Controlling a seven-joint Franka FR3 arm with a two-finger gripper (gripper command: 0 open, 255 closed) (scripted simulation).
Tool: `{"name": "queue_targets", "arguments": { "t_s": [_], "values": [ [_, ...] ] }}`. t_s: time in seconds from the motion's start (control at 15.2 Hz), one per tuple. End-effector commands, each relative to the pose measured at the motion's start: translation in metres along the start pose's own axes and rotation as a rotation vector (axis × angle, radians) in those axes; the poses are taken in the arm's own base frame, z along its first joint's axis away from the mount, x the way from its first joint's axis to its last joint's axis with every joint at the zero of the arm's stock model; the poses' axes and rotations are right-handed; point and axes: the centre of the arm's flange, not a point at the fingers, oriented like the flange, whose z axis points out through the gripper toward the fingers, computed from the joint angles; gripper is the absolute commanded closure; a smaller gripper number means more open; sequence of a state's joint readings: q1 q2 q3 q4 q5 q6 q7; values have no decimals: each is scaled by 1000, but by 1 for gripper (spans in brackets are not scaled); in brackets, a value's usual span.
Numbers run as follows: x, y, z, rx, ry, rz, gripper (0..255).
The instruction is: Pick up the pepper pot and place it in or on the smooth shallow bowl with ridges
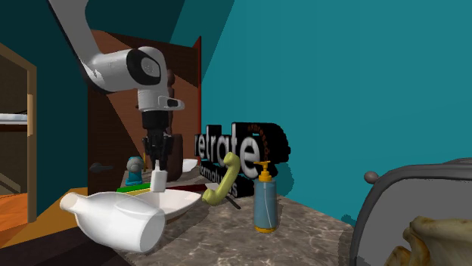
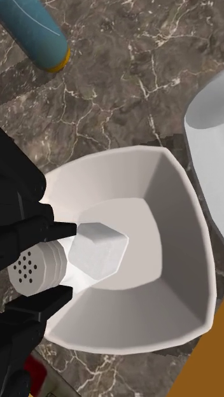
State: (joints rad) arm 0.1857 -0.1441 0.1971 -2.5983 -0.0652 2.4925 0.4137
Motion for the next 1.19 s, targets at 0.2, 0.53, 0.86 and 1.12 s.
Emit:
{"name": "queue_targets", "arguments": {
  "t_s": [0.2,0.53,0.86,1.12],
  "values": [
    [-1,0,23,0,1,0,255],
    [-1,0,23,0,1,0,255],
    [-1,0,23,0,1,0,0],
    [-1,0,-4,0,1,0,0]
  ]
}}
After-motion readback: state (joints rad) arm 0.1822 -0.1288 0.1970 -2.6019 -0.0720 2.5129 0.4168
